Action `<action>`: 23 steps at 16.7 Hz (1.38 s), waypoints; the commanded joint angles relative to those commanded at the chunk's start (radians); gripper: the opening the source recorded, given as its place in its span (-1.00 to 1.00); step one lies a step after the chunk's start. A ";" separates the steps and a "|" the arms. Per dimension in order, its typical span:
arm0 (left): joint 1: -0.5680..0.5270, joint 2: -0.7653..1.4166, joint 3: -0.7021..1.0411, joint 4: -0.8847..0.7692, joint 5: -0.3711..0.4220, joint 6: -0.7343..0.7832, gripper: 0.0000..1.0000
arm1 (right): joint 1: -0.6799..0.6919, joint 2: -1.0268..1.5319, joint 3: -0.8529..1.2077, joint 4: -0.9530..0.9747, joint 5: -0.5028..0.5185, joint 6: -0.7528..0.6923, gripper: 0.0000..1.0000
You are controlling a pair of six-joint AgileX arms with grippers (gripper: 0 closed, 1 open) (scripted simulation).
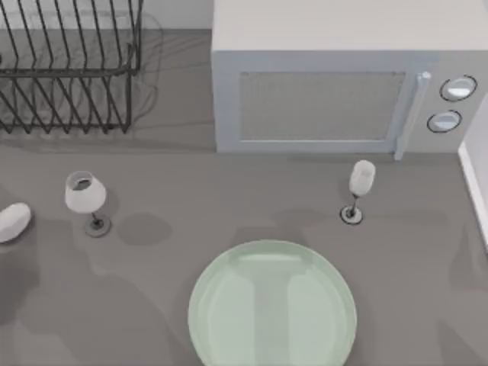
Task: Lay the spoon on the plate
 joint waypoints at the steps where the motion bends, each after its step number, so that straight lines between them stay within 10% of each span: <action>1: 0.000 -0.007 0.017 -0.024 0.000 0.001 -1.00 | 0.000 0.000 0.000 0.000 0.000 0.000 1.00; 16: -0.004 -0.143 0.238 -0.378 0.000 -0.012 -1.00 | 0.000 0.000 0.000 0.000 0.000 0.000 1.00; 23: -0.096 -0.137 0.373 -0.303 0.052 -0.362 -1.00 | 0.000 0.000 0.000 0.000 0.000 0.000 1.00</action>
